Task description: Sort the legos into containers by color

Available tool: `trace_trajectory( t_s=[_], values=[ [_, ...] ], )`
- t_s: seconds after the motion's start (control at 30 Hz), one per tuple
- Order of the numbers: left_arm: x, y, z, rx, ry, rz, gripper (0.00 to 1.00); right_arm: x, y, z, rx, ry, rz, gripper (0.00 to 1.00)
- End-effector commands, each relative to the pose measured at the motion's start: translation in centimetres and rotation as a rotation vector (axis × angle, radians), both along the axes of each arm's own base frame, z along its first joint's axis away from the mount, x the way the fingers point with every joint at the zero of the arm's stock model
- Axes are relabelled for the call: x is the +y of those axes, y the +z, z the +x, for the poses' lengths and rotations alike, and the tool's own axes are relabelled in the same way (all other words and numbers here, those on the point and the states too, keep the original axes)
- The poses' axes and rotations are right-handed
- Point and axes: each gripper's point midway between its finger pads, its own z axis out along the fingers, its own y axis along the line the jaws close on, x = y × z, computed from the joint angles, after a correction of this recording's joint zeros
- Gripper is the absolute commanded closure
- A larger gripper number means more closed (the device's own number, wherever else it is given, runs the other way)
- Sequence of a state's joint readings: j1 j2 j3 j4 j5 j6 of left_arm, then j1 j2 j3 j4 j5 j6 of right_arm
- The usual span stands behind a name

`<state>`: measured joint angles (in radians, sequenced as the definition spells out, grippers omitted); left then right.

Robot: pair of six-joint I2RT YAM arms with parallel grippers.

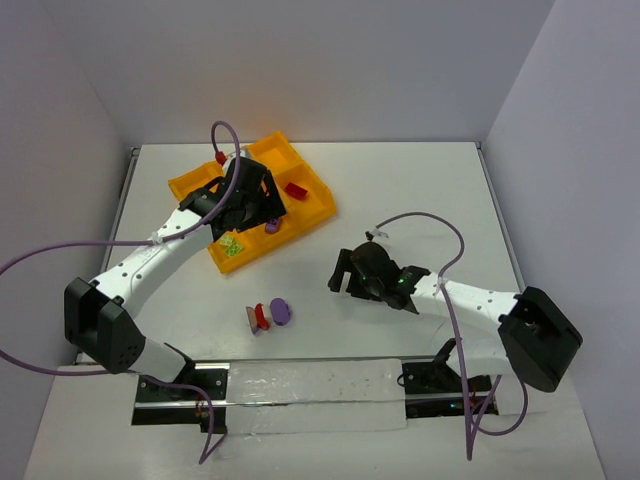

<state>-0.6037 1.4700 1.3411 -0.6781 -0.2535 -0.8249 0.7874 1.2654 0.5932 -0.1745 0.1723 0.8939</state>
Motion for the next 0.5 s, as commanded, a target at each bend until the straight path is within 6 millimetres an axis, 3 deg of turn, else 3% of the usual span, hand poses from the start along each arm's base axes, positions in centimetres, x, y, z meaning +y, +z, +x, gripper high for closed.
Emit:
trace_trajectory(
  t_s=[0.0, 0.2, 0.37, 0.47],
  values=[
    [-0.2, 0.9, -0.1, -0.031, -0.020, 0.000, 0.19, 0.0, 2.8, 1.4, -0.114, 0.038, -0.026, 0.07],
    [-1.0, 0.5, 0.1, -0.017, -0.037, -0.024, 0.20, -3.4, 5.8, 2.6, -0.254, -0.009, -0.122, 0.05],
    [-1.4, 0.2, 0.2, -0.005, -0.047, -0.028, 0.20, -7.8, 5.0, 4.6, -0.250, -0.100, -0.159, 0.02],
    [-1.5, 0.1, 0.1, -0.001, -0.053, -0.026, 0.20, -8.5, 4.5, 5.3, -0.240, -0.096, -0.171, 0.01]
  ],
)
